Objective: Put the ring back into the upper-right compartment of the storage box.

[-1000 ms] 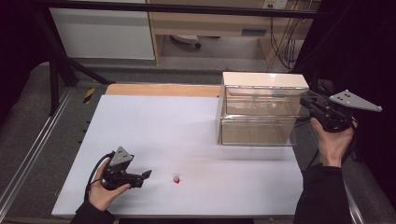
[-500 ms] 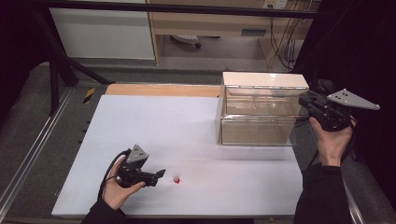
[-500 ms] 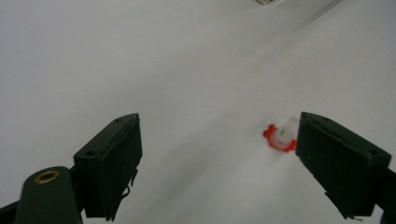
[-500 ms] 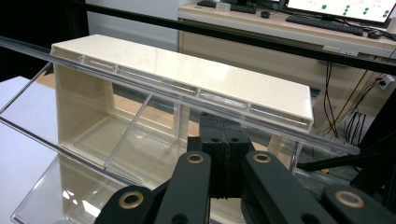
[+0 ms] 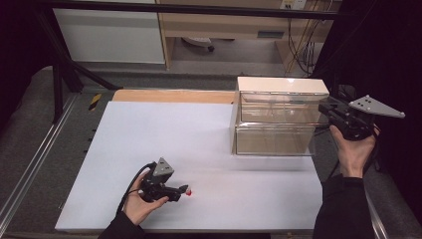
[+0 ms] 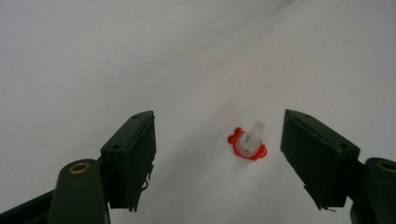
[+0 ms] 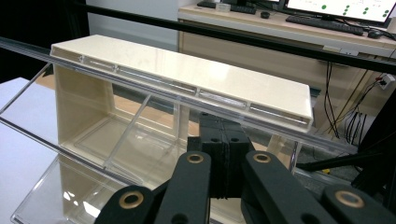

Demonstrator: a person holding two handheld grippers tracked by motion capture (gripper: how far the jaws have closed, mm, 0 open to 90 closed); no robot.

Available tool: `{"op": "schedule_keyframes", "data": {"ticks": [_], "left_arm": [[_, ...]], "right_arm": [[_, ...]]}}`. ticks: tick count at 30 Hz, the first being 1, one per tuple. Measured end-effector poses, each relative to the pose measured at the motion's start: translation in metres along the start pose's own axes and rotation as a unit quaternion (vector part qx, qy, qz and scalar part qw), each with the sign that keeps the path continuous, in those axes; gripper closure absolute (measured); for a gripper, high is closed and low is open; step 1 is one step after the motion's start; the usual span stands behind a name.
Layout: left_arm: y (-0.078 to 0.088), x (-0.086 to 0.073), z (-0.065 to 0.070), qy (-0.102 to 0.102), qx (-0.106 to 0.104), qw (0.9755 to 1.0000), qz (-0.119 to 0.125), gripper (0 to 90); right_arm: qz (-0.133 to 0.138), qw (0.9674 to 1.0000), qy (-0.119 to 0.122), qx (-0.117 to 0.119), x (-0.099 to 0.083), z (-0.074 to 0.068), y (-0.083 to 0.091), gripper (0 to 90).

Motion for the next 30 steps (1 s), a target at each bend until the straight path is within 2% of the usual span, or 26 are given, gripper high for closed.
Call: {"op": "schedule_keyframes", "data": {"ticks": [9, 30], "left_arm": [[-0.011, -0.007, 0.012, -0.004, -0.015, 0.9997, -0.018, 39.8], [-0.025, -0.015, 0.022, -0.012, -0.032, 0.9984, -0.044, 65.4]], "right_arm": [[-0.001, 1.0, -0.001, 0.0, 0.0, 0.0, 0.0, 90.0], [-0.001, 1.0, 0.0, 0.002, -0.001, -0.001, -0.001, 90.0]]}}
Point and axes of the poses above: each handheld gripper's, and its own axes: y roughly backward along the jaws, x roughly out of its top, z roughly to its right, the point moved 9 cm from there along -y, roughly forward along the jaws, and after that the axes turned 1 degree about z, right-handed, at the moved point
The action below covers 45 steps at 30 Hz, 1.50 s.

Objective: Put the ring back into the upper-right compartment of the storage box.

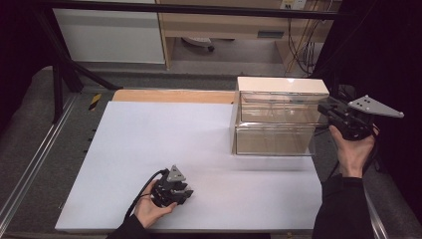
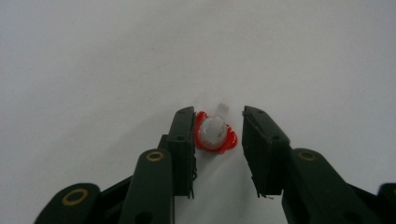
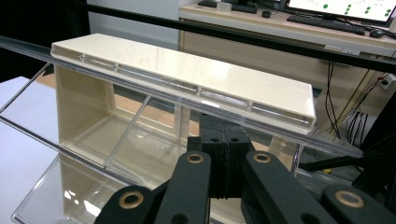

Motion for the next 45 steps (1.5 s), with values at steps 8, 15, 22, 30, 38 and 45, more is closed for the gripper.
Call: {"op": "schedule_keyframes", "data": {"ticks": [8, 15, 22, 30, 38, 45], "left_arm": [[-0.003, -0.001, -0.002, 0.001, 0.004, 1.0, -0.001, 70.3], [-0.004, -0.002, -0.001, -0.003, 0.004, 1.0, -0.005, 72.9], [-0.004, -0.001, -0.001, -0.002, 0.005, 1.0, -0.005, 73.7], [-0.002, 0.0, 0.0, -0.004, 0.0, 1.0, 0.0, 76.8], [0.003, 0.002, 0.001, -0.002, -0.004, 1.0, 0.007, 76.8], [0.008, 0.006, 0.002, -0.004, -0.005, 0.9999, 0.013, 76.9]], "right_arm": [[0.0, 1.0, 0.0, 0.0, 0.0, 0.0, 0.0, 90.0], [-0.001, 1.0, 0.0, 0.0, -0.001, 0.0, 0.0, 90.0], [-0.002, 1.0, 0.002, 0.0, -0.001, 0.001, 0.0, 90.0], [-0.003, 1.0, 0.002, 0.001, -0.002, 0.001, 0.0, 90.0], [-0.003, 1.0, 0.001, 0.001, -0.002, 0.001, 0.001, 90.0], [-0.002, 1.0, 0.001, 0.001, -0.002, 0.001, 0.001, 90.0]]}}
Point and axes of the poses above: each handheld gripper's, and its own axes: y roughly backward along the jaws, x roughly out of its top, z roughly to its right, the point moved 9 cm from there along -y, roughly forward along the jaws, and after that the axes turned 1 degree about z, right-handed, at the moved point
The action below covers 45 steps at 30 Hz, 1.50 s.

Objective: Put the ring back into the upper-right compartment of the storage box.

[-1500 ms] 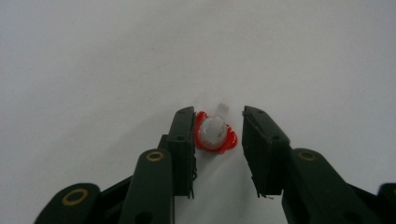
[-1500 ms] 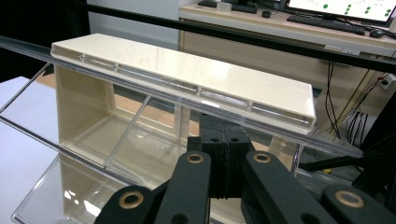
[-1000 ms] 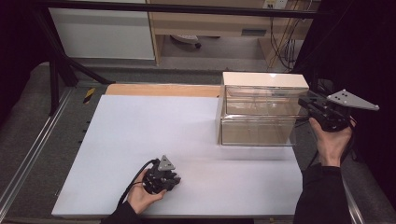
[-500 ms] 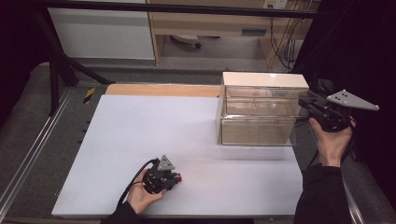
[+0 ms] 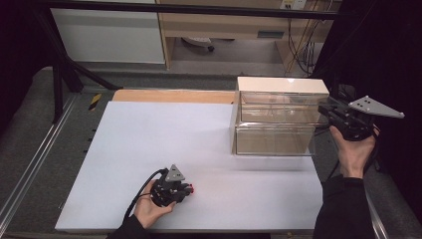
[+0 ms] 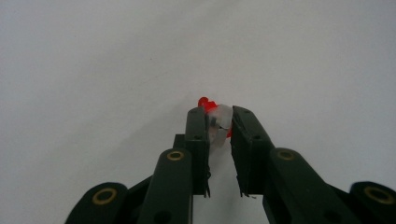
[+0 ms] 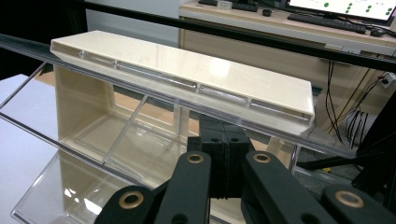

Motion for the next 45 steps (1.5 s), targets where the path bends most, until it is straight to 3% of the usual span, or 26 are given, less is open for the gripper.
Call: {"op": "schedule_keyframes", "data": {"ticks": [14, 45], "left_arm": [[0.009, 0.019, 0.007, -0.007, -0.002, 0.9997, 0.022, 76.9], [0.012, 0.09, 0.033, -0.036, -0.013, 0.9962, 0.079, 76.8]], "right_arm": [[0.0, 1.0, 0.0, 0.0, 0.0, 0.001, 0.0, 90.0], [-0.002, 1.0, -0.003, -0.001, -0.002, 0.003, 0.0, 90.0]]}}
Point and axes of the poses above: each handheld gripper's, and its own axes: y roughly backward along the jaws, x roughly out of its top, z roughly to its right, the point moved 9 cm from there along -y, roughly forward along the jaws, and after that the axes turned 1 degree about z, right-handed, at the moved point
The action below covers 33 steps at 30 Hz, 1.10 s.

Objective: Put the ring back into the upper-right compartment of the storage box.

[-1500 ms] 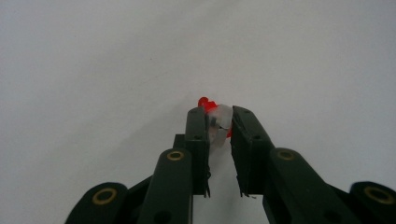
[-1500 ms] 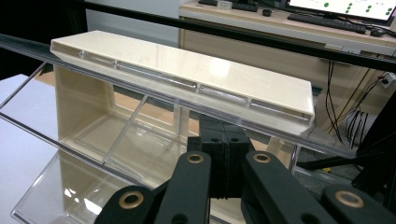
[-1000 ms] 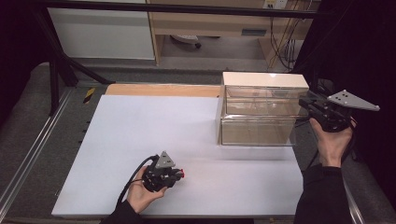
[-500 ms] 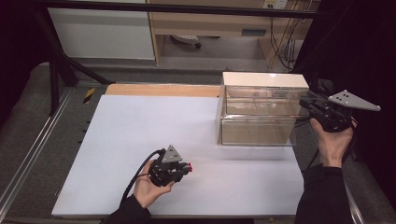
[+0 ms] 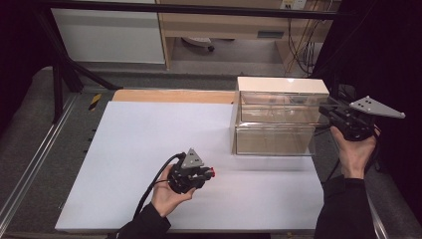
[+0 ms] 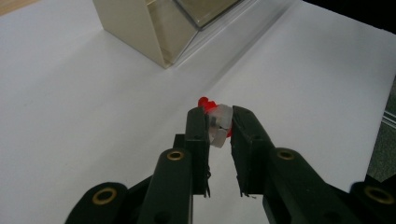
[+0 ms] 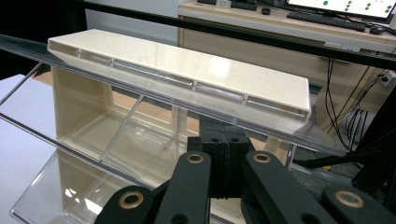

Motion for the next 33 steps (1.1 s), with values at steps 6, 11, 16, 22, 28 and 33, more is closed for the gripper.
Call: {"op": "schedule_keyframes", "data": {"ticks": [6, 11, 16, 22, 28, 33], "left_arm": [[-0.004, 0.014, 0.006, -0.007, -0.003, 0.9999, 0.007, 76.9], [-0.008, 0.027, 0.011, -0.015, -0.006, 0.9997, 0.016, 76.9], [-0.013, 0.036, 0.017, -0.018, -0.011, 0.9995, 0.022, 76.9], [-0.019, 0.046, 0.022, -0.022, -0.015, 0.9993, 0.025, 76.9], [-0.022, 0.058, 0.025, -0.028, -0.017, 0.999, 0.03, 76.9], [-0.024, 0.069, 0.027, -0.03, -0.018, 0.9987, 0.037, 76.9]], "right_arm": [[0.0, 1.0, 0.0, 0.0, 0.0, 0.0, 0.0, 90.0], [-0.001, 1.0, -0.001, 0.001, 0.0, 0.0, 0.0, 90.0], [0.001, 1.0, -0.001, 0.002, 0.001, 0.0, 0.0, 90.0], [0.001, 1.0, 0.001, 0.002, 0.001, 0.0, 0.0, 90.0], [0.0, 1.0, 0.0, 0.003, 0.001, 0.0, 0.0, 90.0], [0.0, 1.0, 0.0, 0.003, 0.001, 0.0, 0.0, 90.0]]}}
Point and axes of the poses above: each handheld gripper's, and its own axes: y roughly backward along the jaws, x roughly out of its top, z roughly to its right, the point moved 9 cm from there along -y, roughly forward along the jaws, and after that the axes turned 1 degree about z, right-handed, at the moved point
